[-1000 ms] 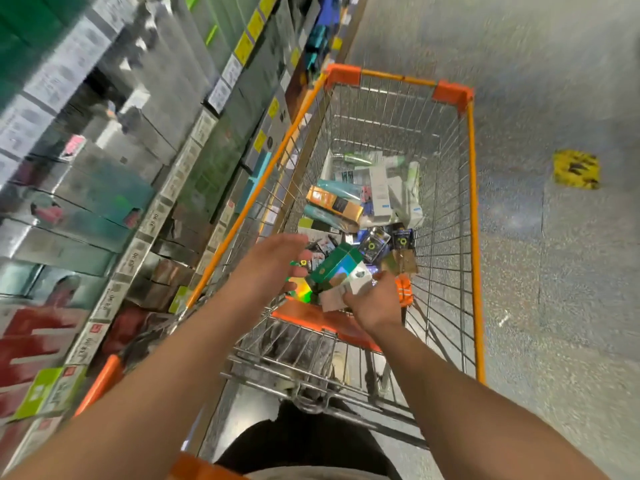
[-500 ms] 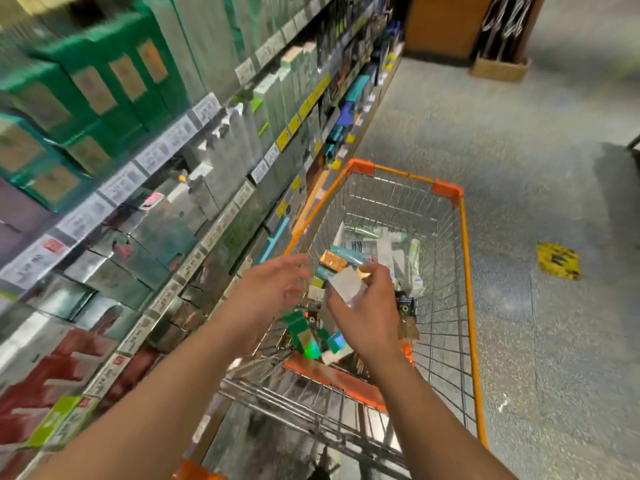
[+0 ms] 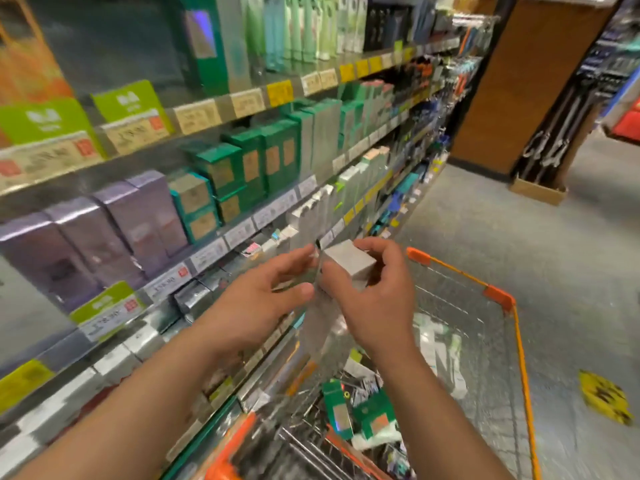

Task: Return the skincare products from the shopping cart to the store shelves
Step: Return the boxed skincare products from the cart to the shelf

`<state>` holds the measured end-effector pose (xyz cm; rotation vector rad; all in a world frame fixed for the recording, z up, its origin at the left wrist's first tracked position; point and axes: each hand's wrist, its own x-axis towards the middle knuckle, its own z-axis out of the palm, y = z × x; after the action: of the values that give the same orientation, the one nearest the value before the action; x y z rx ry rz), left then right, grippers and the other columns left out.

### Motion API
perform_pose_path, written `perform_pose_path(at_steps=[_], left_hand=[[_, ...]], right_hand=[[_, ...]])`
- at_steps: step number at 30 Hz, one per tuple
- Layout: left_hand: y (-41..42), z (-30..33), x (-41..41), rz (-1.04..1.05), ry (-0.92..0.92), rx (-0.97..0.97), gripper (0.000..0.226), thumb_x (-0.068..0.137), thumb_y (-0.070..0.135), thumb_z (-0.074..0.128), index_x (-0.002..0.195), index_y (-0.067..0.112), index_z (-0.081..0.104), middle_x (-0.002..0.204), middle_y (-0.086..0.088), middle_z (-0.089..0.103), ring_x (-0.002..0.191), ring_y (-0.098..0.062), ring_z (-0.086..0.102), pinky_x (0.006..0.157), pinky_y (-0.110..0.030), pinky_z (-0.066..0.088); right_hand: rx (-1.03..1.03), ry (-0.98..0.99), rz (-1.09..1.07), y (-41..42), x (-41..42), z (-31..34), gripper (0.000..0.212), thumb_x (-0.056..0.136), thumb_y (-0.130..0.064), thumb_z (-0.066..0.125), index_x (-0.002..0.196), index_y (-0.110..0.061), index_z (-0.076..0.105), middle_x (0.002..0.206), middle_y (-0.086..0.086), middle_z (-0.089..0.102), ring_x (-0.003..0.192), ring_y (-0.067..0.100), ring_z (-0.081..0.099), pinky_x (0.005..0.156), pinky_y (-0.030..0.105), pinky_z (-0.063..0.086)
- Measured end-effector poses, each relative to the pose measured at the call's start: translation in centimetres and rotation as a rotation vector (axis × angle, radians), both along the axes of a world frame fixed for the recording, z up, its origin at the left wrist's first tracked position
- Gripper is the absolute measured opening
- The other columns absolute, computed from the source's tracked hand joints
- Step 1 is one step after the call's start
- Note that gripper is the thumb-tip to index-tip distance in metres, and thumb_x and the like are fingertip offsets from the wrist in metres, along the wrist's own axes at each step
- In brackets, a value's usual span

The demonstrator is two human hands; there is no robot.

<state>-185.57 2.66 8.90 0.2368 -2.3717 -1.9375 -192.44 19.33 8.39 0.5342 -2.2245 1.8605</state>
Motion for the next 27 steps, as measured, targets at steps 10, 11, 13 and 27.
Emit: perform_pose_path(at_steps=[10, 11, 13, 27], left_hand=[[-7.2, 6.3, 7.1, 0.094, 0.126, -0.047, 0.056, 0.091, 0.029, 0.074, 0.144, 0.030, 0.054, 0.135, 0.011, 0.068, 0.127, -0.012, 0.062, 0.109, -0.038, 0.048], [-7.8, 6.9, 8.0, 0.115, 0.135, -0.041, 0.052, 0.091, 0.026, 0.073, 0.140, 0.032, 0.057, 0.132, 0.011, 0.070, 0.124, -0.012, 0.064, 0.105, -0.036, 0.050], [-8.8, 7.9, 9.7, 0.176, 0.142, -0.031, 0.050, 0.087, 0.024, 0.072, 0.134, 0.034, 0.060, 0.127, 0.009, 0.072, 0.120, -0.014, 0.067, 0.103, -0.036, 0.053], [-15.2, 13.0, 21.8, 0.671, 0.222, -0.126, 0.049, 0.071, 0.030, 0.090, 0.117, 0.033, 0.072, 0.104, 0.004, 0.078, 0.085, -0.013, 0.070, 0.085, -0.031, 0.058]], right_hand=[[-0.119, 0.108, 0.432, -9.4, 3.0, 7.1, 0.031, 0.074, -0.031, 0.080, 0.099, -0.021, 0.066, 0.075, -0.028, 0.063, 0.067, -0.004, 0.059, 0.062, 0.009, 0.042], [-0.129, 0.111, 0.467, -10.4, 3.3, 7.5, 0.032, 0.073, -0.035, 0.081, 0.099, -0.023, 0.067, 0.076, -0.025, 0.066, 0.068, -0.003, 0.061, 0.063, 0.012, 0.045], [-0.152, 0.109, 0.528, -12.4, 4.0, 8.2, 0.036, 0.072, -0.046, 0.079, 0.099, -0.026, 0.068, 0.083, -0.012, 0.071, 0.075, 0.008, 0.067, 0.065, 0.024, 0.053], [-0.030, 0.205, 1.085, -25.5, 10.5, 14.3, 0.036, 0.079, -0.053, 0.070, 0.107, -0.030, 0.068, 0.098, -0.011, 0.072, 0.089, 0.008, 0.068, 0.077, 0.029, 0.057]])
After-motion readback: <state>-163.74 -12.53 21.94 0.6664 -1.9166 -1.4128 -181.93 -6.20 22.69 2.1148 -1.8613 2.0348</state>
